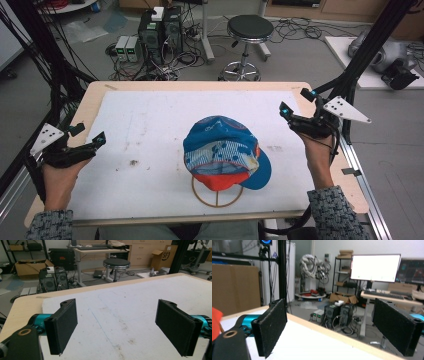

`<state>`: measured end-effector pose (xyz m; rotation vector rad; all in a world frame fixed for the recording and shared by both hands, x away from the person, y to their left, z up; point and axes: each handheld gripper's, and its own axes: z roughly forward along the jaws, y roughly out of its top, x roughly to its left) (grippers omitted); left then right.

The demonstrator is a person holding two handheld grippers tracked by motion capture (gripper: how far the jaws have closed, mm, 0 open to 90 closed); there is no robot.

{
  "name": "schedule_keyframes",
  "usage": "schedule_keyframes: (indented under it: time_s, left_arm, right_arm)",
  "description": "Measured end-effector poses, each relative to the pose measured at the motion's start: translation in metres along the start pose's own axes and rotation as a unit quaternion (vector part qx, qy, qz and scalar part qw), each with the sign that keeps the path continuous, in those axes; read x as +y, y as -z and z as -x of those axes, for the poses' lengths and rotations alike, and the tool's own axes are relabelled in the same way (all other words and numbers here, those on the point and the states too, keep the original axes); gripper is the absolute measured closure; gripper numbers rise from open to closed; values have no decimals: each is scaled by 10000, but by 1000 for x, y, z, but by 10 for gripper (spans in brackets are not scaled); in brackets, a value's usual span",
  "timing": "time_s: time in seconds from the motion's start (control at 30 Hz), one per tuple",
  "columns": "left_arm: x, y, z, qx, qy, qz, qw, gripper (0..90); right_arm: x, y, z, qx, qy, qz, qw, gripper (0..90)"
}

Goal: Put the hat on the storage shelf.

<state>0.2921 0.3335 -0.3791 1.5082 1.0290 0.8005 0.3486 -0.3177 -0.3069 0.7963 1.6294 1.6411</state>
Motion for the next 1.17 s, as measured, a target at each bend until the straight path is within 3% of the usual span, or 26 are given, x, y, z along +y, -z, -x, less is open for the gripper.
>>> schedule_keyframes:
  time_s: [0.13,0.23,0.5,0.7,1.17]
  left_arm:
    - [-1,0,0,18,-2,-3,10000,180]
    - [-1,-1,0,33,-19,-14,10000,180]
    - [-3,-2,1,41,-40,-52,10000,180]
    - [-3,-2,0,40,-23,-44,10000,180]
    - [-3,-2,0,44,-18,-46,10000,180]
  right_arm:
    - [-16,-2,2,-58,-151,-123,9998,116]
    - [-20,-5,3,-58,-280,-508,9983,113]
    - [-27,-8,6,-39,-435,-967,9944,113]
    - [-28,-7,8,-33,-509,-1078,9929,113]
    - [-27,-7,8,-43,-510,-1061,9930,113]
